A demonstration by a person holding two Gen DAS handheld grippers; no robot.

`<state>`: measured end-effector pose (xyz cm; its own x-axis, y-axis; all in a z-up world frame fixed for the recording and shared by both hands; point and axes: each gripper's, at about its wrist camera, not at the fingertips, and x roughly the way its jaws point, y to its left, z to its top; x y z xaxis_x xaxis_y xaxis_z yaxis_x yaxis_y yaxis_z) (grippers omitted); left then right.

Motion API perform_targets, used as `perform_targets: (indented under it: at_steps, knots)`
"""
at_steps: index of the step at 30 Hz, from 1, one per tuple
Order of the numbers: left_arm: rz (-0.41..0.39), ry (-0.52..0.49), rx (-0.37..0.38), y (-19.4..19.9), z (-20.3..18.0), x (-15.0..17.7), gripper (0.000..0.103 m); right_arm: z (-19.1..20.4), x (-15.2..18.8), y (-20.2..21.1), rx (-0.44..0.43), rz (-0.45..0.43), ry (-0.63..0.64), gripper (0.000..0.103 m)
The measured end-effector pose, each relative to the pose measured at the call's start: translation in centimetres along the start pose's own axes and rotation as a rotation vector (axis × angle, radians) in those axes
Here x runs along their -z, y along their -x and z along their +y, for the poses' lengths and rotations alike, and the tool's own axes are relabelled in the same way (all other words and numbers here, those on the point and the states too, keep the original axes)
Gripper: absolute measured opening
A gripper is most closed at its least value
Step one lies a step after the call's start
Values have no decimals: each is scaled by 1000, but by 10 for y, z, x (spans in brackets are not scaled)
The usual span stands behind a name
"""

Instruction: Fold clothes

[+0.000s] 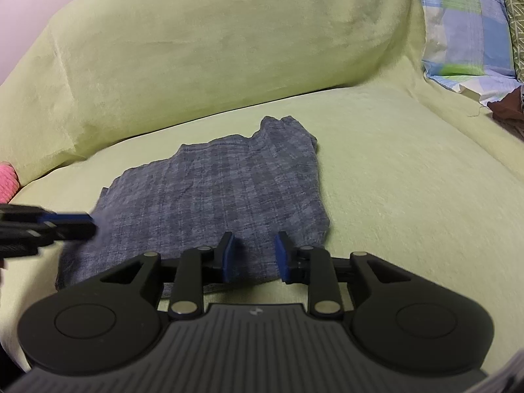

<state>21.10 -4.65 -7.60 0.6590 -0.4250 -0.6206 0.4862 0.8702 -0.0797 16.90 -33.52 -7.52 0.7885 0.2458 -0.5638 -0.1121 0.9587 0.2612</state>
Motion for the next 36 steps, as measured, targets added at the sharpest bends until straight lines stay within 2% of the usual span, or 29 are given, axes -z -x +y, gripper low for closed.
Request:
perform_targets:
  at_steps: [5, 8, 11, 13, 16, 22, 28, 31, 32, 33, 36]
  knots:
    - [-8, 23, 1, 0, 5, 4, 34, 1, 0, 1, 3, -11, 2, 23]
    - [-11, 22, 3, 0, 5, 5, 34, 6, -1, 8, -8, -67, 25, 25]
    - [-16, 25, 5, 0, 5, 5, 34, 21, -1, 13, -68, -99, 104, 25]
    - [-18, 26, 4, -1, 4, 5, 34, 40, 2, 7, -117, -87, 209, 25]
    - [-23, 24, 0, 0, 4, 6, 34, 58, 3, -7, -151, -68, 295, 25]
    - [-32, 28, 4, 0, 5, 8, 34, 82, -7, -42, -154, -39, 430, 23]
    - [-38, 34, 6, 0, 5, 9, 34, 61, -19, -63, -138, -38, 365, 27]
    - [-40, 32, 5, 1, 5, 9, 34, 47, -21, -61, -83, -41, 311, 25]
    - [-40, 32, 4, 1, 5, 10, 34, 41, -22, -59, -57, -42, 289, 17]
    - [-40, 32, 2, 1, 4, 10, 34, 39, -22, -58, -35, -43, 288, 14]
    - [-39, 31, -2, 0, 4, 9, 34, 31, -20, -52, 2, -45, 274, 14]
